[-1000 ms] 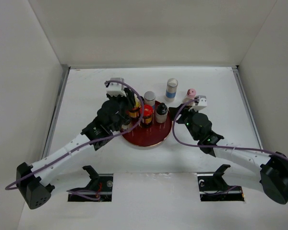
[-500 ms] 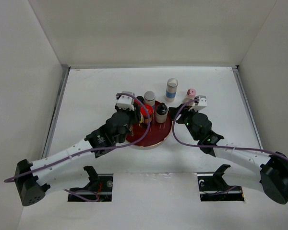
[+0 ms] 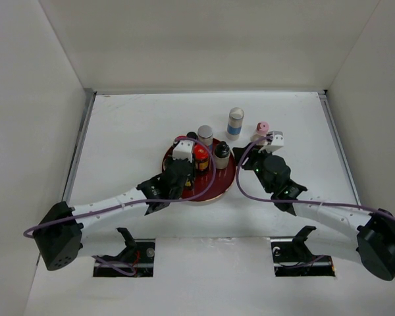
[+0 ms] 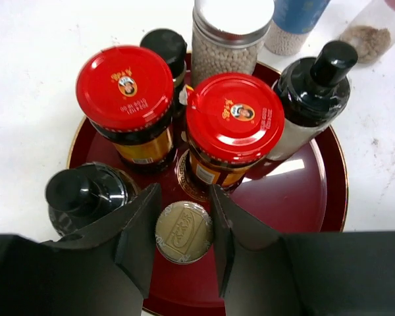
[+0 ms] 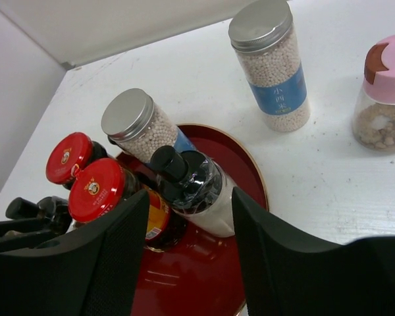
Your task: Organize the condiment bottles
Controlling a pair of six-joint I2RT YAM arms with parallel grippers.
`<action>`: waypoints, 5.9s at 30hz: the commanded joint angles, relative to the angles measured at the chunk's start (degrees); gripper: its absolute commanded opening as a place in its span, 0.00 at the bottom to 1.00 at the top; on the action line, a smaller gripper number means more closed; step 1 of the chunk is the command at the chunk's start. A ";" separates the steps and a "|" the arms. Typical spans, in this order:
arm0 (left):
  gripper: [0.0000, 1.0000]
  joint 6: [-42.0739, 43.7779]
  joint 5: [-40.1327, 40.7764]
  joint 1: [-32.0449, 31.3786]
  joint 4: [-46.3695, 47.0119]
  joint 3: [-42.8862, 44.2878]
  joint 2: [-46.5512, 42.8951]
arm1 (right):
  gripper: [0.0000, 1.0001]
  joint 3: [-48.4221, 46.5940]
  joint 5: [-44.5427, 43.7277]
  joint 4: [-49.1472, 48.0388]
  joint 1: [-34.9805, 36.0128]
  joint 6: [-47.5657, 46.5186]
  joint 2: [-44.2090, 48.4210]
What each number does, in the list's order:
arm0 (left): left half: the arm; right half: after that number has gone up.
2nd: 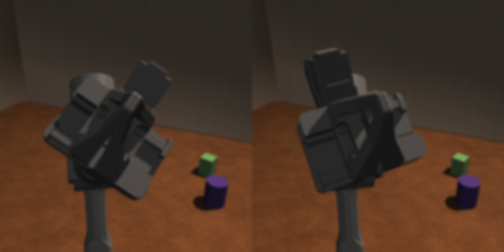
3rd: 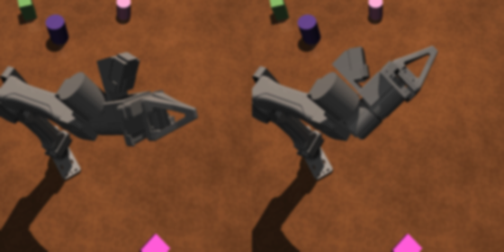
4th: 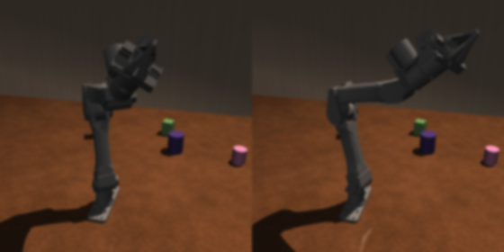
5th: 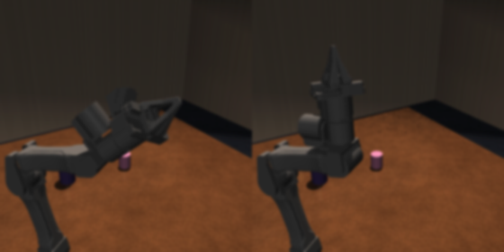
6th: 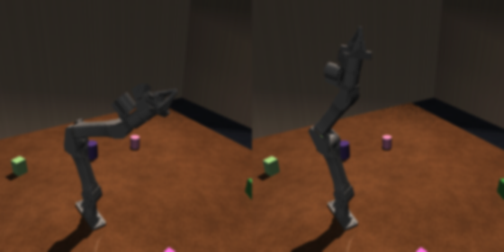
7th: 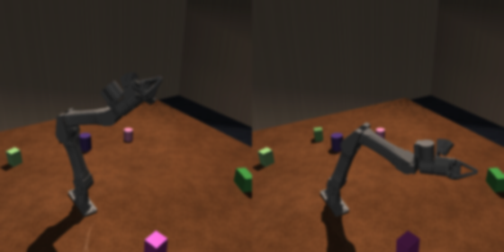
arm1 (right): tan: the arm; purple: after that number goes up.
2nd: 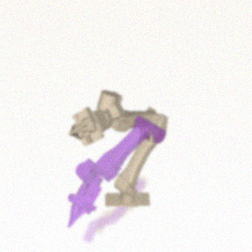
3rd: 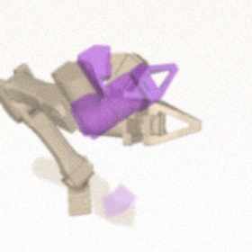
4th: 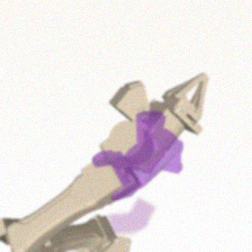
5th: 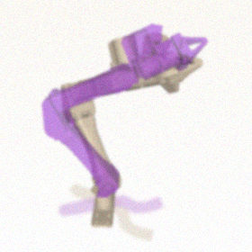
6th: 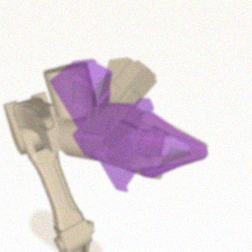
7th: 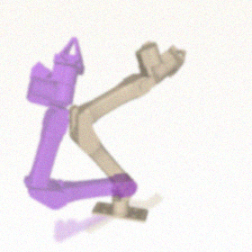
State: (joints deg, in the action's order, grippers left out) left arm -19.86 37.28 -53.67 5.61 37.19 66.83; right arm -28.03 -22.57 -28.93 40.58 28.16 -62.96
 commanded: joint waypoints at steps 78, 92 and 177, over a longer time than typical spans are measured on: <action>0.86 -8.35 -3.00 17.86 34.21 -25.41 -25.34 | 0.49 -17.59 -7.14 11.87 11.30 -16.39 13.30; 0.86 -9.32 -2.65 19.44 34.21 -25.94 -24.99 | 0.49 -10.99 -6.88 -5.43 20.02 -10.59 -5.23; 0.87 -10.38 -3.61 18.91 34.30 -26.47 -24.20 | 0.39 -31.57 -3.70 16.80 -22.61 -6.28 -30.22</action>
State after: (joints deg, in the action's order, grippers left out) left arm -29.45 34.11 -34.94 37.08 11.07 42.63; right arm -59.72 -25.63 -10.52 17.91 20.67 -98.19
